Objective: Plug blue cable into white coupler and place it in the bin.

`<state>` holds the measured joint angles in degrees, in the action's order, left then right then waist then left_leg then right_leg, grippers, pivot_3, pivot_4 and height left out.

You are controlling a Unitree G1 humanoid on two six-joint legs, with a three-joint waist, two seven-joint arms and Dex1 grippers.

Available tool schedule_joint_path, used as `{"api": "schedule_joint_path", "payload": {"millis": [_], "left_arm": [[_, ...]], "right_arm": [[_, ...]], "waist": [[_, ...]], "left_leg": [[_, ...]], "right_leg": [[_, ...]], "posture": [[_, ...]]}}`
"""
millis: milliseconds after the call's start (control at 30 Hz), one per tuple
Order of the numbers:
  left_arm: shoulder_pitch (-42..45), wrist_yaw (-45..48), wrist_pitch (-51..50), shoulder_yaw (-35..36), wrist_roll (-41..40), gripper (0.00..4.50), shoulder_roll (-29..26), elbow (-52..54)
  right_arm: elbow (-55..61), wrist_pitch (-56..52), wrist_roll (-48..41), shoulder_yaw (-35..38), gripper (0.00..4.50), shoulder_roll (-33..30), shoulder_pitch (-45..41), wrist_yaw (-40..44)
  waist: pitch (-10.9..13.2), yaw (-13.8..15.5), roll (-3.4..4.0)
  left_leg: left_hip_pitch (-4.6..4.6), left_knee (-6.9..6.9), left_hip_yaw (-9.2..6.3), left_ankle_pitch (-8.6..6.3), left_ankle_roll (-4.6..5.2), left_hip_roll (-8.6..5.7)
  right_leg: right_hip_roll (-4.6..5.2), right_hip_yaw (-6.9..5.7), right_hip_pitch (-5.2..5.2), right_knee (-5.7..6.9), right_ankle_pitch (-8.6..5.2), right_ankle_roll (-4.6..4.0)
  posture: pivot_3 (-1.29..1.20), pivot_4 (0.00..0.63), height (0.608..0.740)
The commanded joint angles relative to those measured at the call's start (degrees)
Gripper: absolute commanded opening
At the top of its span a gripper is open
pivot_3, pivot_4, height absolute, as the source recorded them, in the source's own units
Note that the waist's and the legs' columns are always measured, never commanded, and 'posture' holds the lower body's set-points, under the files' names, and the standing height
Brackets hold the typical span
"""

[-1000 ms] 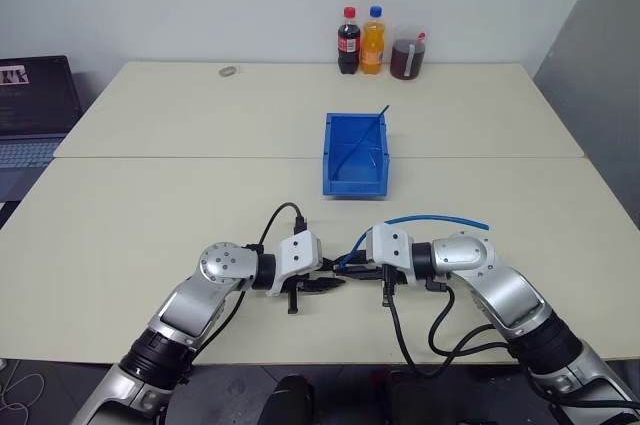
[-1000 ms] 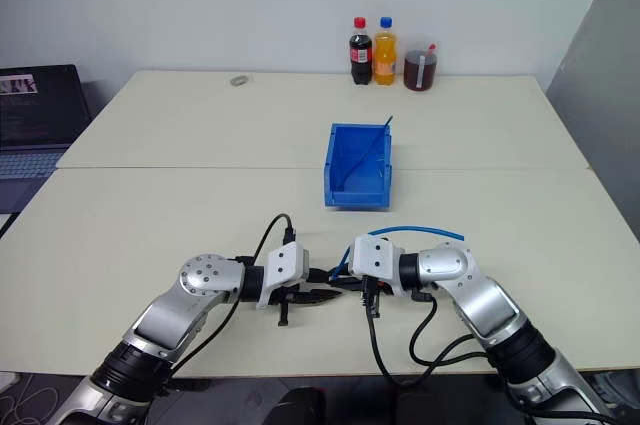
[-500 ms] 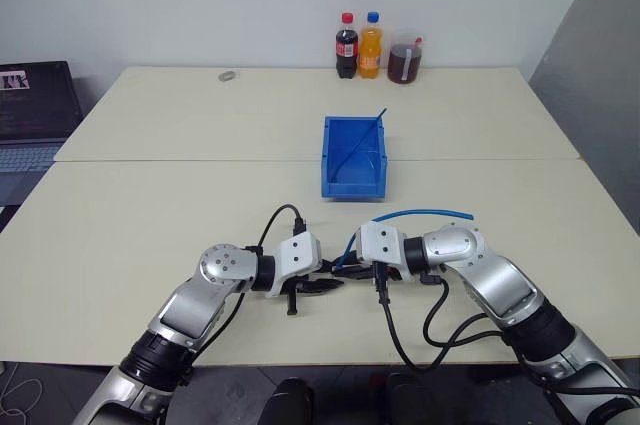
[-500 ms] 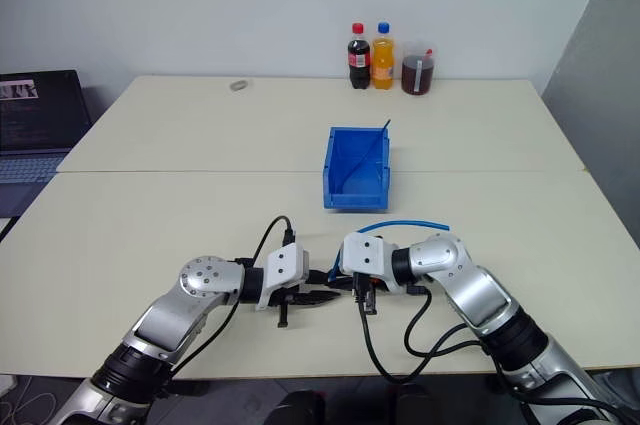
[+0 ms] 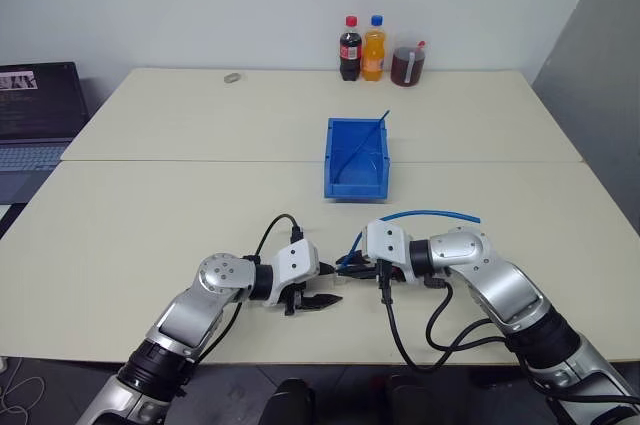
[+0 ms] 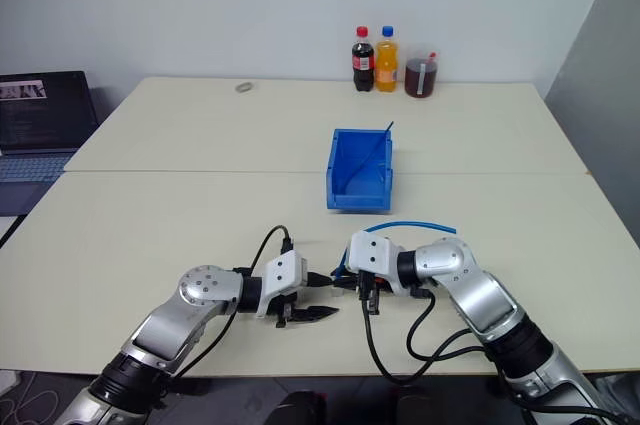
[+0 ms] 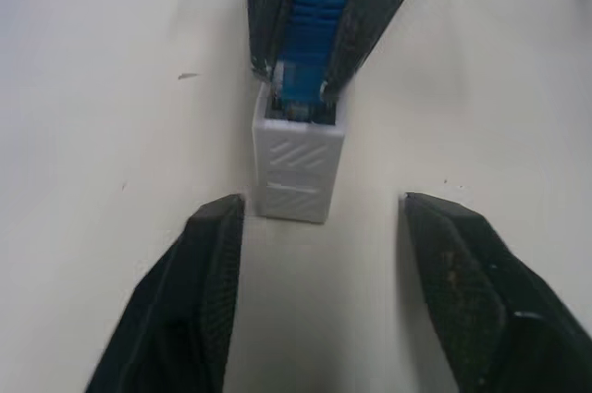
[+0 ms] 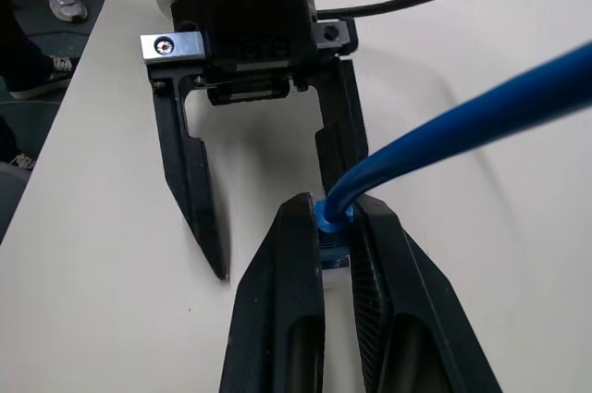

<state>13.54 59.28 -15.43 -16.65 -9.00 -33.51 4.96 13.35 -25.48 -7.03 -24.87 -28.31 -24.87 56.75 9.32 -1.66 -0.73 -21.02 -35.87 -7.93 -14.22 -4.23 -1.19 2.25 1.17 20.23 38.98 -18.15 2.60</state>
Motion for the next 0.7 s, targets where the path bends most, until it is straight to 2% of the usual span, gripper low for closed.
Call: {"api": "schedule_joint_path", "payload": {"millis": [33, 133, 267, 400, 567, 700], "left_arm": [[-0.7, -3.5, -2.3, 4.9, -2.8, 3.84, 0.9, 3.4], [-1.6, -6.5, -4.6, 8.0, -4.6, 4.49, 1.9, 5.8], [-1.9, -14.5, -7.0, 12.7, -5.7, 4.50, 5.6, 9.1], [-0.4, -22.4, -11.0, 15.5, -5.4, 4.50, 9.2, 10.9], [4.5, -26.6, -13.9, 14.9, -3.3, 4.50, 9.7, 9.6], [8.4, -29.0, -15.6, 15.3, -3.1, 4.50, 10.2, 7.2]], "right_arm": [[2.8, -3.4, -2.5, 4.9, 0.12, -1.3, 1.2, -1.5], [5.5, -6.1, -5.2, 8.6, 0.12, -2.0, 2.0, -2.3], [9.4, -11.7, -11.8, 16.4, 0.12, -1.4, 2.9, -4.7], [8.1, -17.8, -18.7, 25.3, 0.12, 4.8, -2.3, -12.5], [-2.5, -18.4, -18.8, 26.6, 0.12, 10.4, -12.5, -17.9], [-16.6, -15.4, -15.4, 25.2, 0.12, 13.3, -21.5, -21.1]], "waist": [[0.1, 0.0, -0.01], [0.2, 0.0, -0.02], [0.2, 0.0, -0.03], [0.2, -0.2, -0.04], [0.2, -0.2, -0.03], [0.2, -0.2, -0.03]], "left_leg": [[-0.02, 0.00, -0.01, 0.00, 0.00, 0.00], [-0.10, 0.00, -0.01, 0.00, 0.00, 0.00], [-0.38, -0.03, -0.05, 0.00, 0.00, 0.00], [-0.77, -0.13, -0.10, 0.01, -0.01, 0.01], [-0.87, -0.11, 0.01, 0.02, -0.02, 0.02], [-0.90, -0.11, 0.07, 0.02, -0.02, -0.02]], "right_leg": [[0.00, 0.00, 0.01, 0.00, 0.00, 0.00], [0.02, 0.00, 0.09, -0.01, 0.01, -0.02], [0.03, -0.03, 0.31, -0.01, 0.09, -0.16], [0.02, -0.06, 0.71, 0.06, 0.17, -0.23], [-0.04, 0.01, 0.93, 0.15, 0.21, -0.25], [-0.02, 0.04, 0.95, 0.12, 0.22, -0.26]], "posture": [[0.00, 0.150, 0.740], [0.00, 0.150, 0.740], [0.00, 0.150, 0.740], [0.00, 0.150, 0.740], [0.00, 0.150, 0.740], [0.00, 0.150, 0.740]]}}
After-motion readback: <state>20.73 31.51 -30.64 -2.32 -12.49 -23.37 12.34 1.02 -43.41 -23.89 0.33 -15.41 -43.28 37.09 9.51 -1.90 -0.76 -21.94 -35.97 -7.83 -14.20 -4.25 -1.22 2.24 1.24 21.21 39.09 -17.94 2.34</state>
